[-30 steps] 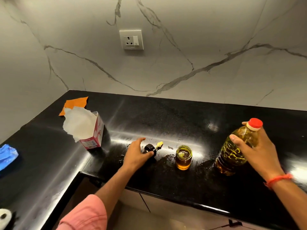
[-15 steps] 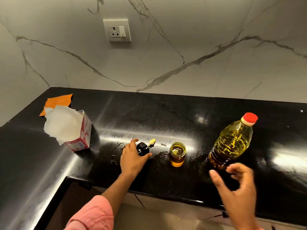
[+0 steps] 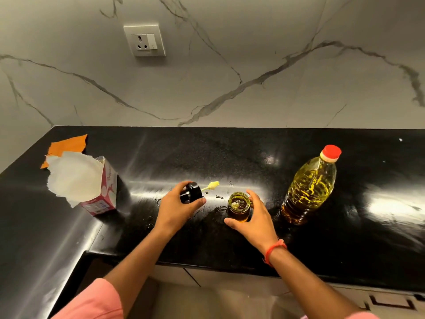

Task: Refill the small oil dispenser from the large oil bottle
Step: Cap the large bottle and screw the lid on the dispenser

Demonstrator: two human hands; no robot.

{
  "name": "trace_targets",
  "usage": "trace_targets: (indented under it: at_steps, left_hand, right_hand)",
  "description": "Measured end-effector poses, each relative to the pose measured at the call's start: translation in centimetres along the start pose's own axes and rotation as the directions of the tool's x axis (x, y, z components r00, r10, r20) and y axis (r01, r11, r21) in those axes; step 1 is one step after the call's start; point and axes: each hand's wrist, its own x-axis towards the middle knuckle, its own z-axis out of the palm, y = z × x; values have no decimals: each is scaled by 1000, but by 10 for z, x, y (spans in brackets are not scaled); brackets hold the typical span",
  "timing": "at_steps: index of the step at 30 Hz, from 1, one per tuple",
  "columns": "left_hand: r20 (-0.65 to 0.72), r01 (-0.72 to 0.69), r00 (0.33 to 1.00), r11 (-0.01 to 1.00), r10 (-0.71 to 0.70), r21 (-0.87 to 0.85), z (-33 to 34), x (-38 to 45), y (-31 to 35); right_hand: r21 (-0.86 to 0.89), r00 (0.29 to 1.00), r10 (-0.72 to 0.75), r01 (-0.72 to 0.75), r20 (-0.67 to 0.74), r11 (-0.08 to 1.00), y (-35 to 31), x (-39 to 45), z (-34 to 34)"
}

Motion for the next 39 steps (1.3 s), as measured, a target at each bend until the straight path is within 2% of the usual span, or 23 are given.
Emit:
trace_targets:
  at_steps: [3,5,8,12,17,23,32,39]
  left_hand:
    - [143,-111,984,994,106,23,-15,5,31]
    - [228,-216,956,970,186,110,-23,9,52]
    - [361,-396,890,866,279,305,-25,15,79]
    - [492,-528,827,675,272,515,-10,24,95]
    - [597,-619,762,555,251,556,15,29,104]
    - [651,-650,739,432,172,625,41,39,118]
    - [692,-659,722,304,-1,688,64,44,130]
    - [643,-616,766,266,-21,742,78,38,128]
  right_hand:
    - [14,1000,-31,31,-1,999,-1,4,3]
    - [27,998,-53,53,-20,998,-1,5,4]
    - [37,997,-61,63,-52,997,2,6,5]
    - [38,997,-51,54,-63,998,5,10,6]
    - [31,997,-39,41,-60,999,8,12,6]
    - [39,997,-27,30,-69,999,10,12,8]
    - [60,998,-4,8,-69,998,14,14,12]
    - [64,998,32,-28,-59,998,15,14,10]
